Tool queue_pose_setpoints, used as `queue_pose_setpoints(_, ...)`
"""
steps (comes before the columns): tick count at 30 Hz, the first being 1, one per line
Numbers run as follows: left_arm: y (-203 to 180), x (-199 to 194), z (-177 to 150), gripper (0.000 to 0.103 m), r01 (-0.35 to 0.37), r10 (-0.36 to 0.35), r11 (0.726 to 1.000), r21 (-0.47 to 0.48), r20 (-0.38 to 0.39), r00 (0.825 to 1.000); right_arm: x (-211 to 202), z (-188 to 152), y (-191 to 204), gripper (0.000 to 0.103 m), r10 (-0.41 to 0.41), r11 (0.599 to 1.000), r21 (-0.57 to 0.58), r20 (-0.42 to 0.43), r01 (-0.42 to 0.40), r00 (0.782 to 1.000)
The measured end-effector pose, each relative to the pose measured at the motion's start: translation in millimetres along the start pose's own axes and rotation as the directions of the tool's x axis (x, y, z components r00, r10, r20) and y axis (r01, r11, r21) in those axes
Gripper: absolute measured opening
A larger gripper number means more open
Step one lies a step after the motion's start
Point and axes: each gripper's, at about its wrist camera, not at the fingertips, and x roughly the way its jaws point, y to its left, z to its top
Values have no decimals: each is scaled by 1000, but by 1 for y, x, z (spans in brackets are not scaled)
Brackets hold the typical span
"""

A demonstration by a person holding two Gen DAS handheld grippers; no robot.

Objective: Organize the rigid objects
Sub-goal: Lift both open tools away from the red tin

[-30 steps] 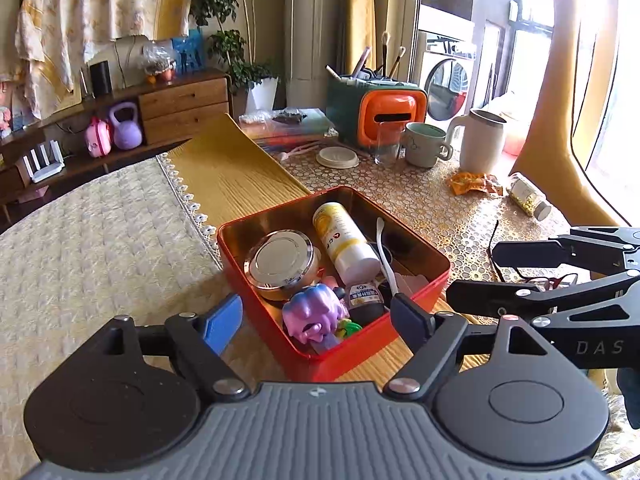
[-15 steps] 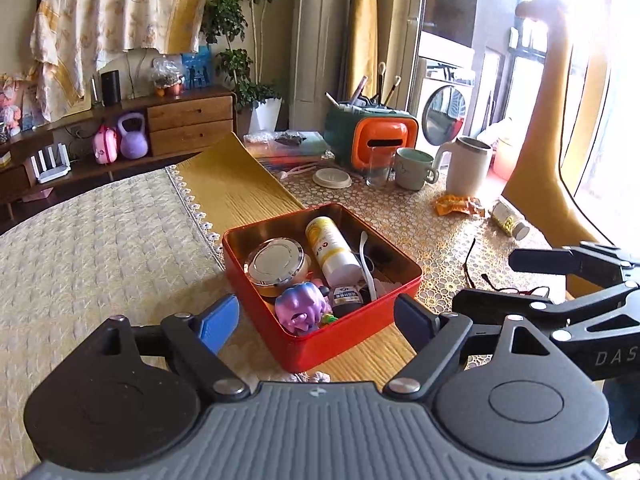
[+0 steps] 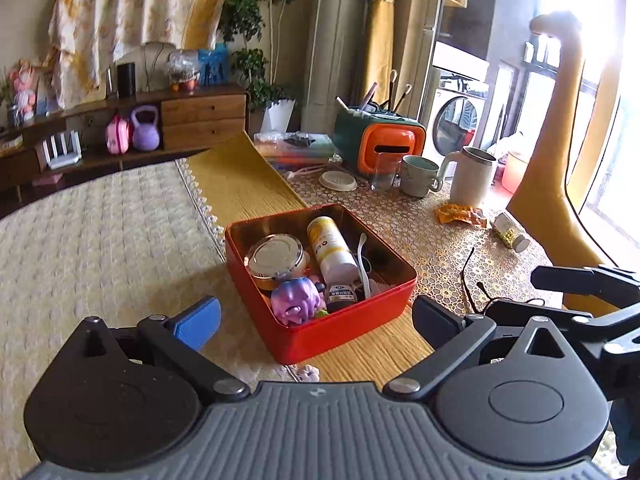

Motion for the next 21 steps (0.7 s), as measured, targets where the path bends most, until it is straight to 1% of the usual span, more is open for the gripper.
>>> queue_pose_setpoints(8, -2, 8, 5, 103, -33, 34, 999, -38, 7, 999, -1, 4, -10, 103, 6, 1000, -9, -15, -6, 1000)
queue_pose_setpoints(12, -4, 13, 7, 103, -47, 48, 998, -35, 9, 999, 1, 7, -14, 103, 7, 1000, -3, -27, -7, 1000)
queue_pose_setpoints(16, -3, 16, 9, 103, -46, 46, 998, -49, 9, 999, 2, 8, -14, 103, 5, 1000, 1, -38, -5, 999)
queue_pose_setpoints(21, 0, 18, 10, 103, -26, 26, 997, -66, -2, 1000, 0, 8, -12, 103, -9, 1000, 6, -38, 9, 999)
